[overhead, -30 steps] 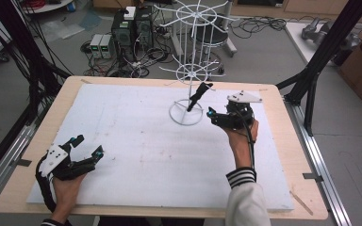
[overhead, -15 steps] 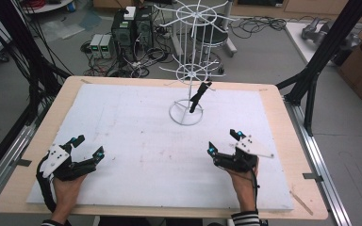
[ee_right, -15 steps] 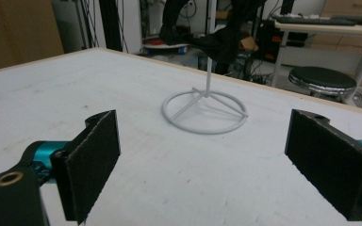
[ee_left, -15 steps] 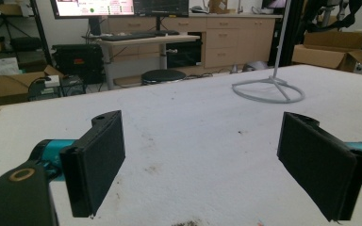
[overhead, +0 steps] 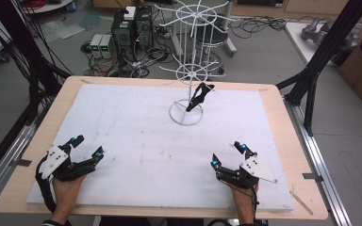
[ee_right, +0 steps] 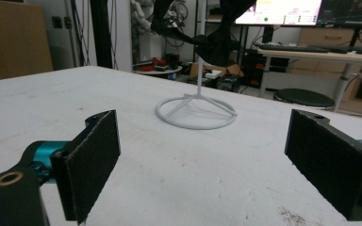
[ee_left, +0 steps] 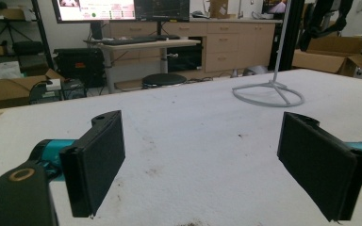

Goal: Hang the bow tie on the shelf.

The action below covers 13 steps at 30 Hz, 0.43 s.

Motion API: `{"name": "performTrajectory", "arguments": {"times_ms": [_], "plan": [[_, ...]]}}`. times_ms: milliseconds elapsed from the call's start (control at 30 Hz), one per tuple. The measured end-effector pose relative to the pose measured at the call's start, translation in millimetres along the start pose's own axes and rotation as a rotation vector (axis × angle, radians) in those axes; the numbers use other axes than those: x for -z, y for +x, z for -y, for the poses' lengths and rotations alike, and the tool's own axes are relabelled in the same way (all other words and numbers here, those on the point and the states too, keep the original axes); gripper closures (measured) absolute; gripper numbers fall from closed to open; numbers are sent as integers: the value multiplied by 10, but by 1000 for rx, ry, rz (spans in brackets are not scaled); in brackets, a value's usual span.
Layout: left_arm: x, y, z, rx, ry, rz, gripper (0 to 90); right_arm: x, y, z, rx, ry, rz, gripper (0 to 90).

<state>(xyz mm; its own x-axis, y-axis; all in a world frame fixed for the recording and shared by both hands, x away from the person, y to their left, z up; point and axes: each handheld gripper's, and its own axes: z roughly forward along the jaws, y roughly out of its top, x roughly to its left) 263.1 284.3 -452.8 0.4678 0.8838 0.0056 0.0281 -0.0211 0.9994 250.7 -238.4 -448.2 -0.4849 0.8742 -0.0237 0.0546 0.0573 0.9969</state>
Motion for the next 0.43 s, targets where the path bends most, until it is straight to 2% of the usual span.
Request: {"name": "performTrajectory", "arguments": {"times_ms": [167,433], "plan": [[1,1,1,1,0,-2,159,10,-26,46,-14,-26,27,101],[2,3,1,6,-2,-4,159,19,-24,56,-31,-32,61,101]]}}
